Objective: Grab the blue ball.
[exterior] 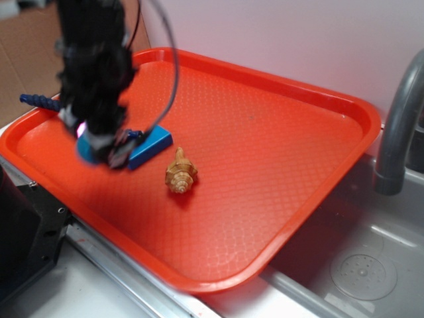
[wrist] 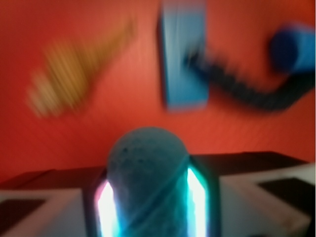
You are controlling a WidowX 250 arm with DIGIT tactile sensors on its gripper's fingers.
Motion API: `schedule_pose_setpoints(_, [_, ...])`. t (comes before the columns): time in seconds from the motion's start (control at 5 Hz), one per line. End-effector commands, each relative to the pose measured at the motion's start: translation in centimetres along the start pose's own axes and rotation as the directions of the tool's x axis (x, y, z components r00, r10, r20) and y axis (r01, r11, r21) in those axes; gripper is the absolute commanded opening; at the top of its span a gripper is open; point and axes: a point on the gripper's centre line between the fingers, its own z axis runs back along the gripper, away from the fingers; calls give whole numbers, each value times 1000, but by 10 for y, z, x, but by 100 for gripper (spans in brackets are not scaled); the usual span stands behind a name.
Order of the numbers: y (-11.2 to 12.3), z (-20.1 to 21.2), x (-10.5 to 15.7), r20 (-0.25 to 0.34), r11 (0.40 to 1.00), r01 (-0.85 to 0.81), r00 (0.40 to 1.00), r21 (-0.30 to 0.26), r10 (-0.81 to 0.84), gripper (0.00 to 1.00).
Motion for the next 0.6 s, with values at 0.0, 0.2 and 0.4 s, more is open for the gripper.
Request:
schedule_pose_setpoints(0.0, [9, 74, 34, 136, 996, -26, 990, -91, 38, 0])
schedule_pose_setpoints(0.2, [10, 85, 31, 214, 997, -36, 976, -66, 50, 0])
schedule_pose_setpoints(0.4, [15, 82, 31, 233, 993, -16, 972, -115, 42, 0])
